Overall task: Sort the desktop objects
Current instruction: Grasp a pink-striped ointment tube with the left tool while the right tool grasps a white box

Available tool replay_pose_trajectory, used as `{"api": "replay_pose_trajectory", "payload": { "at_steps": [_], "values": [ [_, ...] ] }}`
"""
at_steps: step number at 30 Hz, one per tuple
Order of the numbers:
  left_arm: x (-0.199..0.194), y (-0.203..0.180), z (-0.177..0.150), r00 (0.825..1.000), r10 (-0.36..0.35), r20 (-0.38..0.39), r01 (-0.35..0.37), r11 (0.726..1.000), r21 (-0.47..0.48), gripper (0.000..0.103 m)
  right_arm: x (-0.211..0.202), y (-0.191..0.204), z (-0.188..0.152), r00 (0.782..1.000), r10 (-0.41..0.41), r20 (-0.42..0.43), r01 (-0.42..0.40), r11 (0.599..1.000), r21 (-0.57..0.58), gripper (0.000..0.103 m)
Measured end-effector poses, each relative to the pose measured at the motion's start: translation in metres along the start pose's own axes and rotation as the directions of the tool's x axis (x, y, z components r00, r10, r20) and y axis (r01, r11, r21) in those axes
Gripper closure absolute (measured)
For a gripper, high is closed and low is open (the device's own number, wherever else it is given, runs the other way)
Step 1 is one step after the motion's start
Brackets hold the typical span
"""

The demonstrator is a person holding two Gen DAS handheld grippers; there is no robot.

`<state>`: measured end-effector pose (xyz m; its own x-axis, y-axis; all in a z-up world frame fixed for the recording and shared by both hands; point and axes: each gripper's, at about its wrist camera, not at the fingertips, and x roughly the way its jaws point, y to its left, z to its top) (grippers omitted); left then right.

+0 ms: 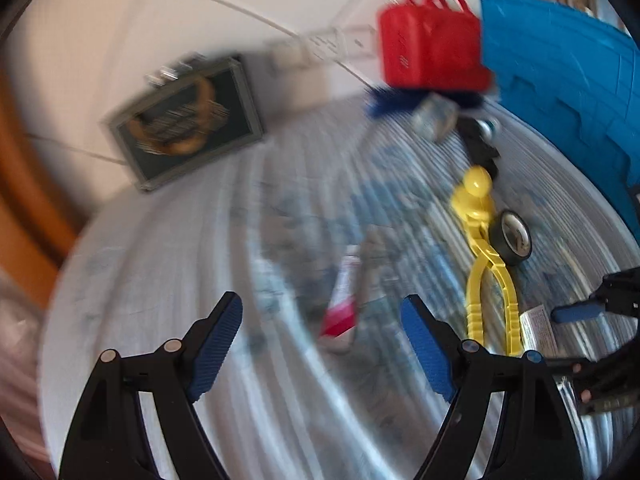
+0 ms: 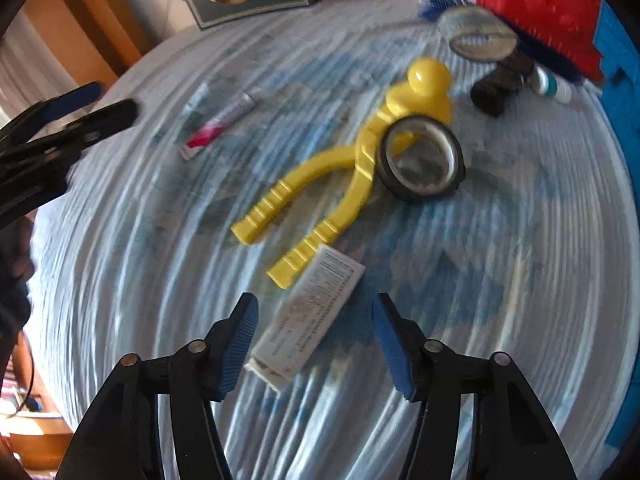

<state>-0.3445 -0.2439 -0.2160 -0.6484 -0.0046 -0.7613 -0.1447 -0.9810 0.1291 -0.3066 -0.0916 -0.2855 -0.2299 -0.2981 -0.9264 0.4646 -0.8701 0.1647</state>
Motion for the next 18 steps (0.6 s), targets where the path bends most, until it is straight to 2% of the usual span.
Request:
{"api": "replay_pose_trajectory", "payload": {
  "at_steps": [2,6,7,10,12,14,15,17,18],
  "values": [
    [0.026,-0.004,0.003,0.999,-0.039,-0.03,0.04,0.999,0.028,0.024,-0.002,-0.001,-0.001,1.0,0.003,0.004,-0.003,1.0,-0.005,0.048],
    [0.071,-0.005,0.002,0.988,-0.094,-0.126,0.104,0.992,0.076,0.05,-0.011,0.005,0.001,1.0,-0.015,0.0,0.015,0.999,-0.033,0.051],
    [0.073,0.0,0.0,0.986,-0.132,-0.099,0.137,0.989,0.052,0.053,-0.012,0.007,0.001,1.0,-0.024,0.0,0.024,0.999,-0.042,0.052],
    [0.082,0.013,-0.003,0.978,-0.182,-0.103,0.183,0.983,0.002,0.064,-0.018,0.011,-0.001,0.999,-0.048,0.005,0.048,0.996,-0.072,0.053],
    [0.082,0.016,-0.009,0.976,-0.195,-0.098,0.195,0.981,-0.006,0.081,-0.021,0.017,-0.004,0.998,-0.069,0.012,0.07,0.991,-0.117,0.059],
    [0.078,0.011,-0.014,0.972,-0.209,-0.11,0.209,0.978,-0.01,0.084,-0.024,0.025,-0.007,0.994,-0.104,0.021,0.106,0.977,-0.187,0.066],
    [0.074,0.007,-0.016,0.971,-0.21,-0.111,0.212,0.977,0.001,0.084,-0.028,0.025,-0.008,0.996,-0.088,0.02,0.09,0.978,-0.19,0.076],
    [0.068,-0.001,-0.022,0.975,-0.198,-0.098,0.202,0.979,0.023,0.084,-0.038,0.017,-0.009,1.0,-0.005,0.006,0.005,0.992,-0.127,0.077],
    [0.066,-0.003,-0.024,0.973,-0.207,-0.098,0.209,0.978,0.009,0.084,-0.044,0.015,-0.011,1.0,0.001,0.011,0.001,0.993,-0.122,0.077]
  ]
}}
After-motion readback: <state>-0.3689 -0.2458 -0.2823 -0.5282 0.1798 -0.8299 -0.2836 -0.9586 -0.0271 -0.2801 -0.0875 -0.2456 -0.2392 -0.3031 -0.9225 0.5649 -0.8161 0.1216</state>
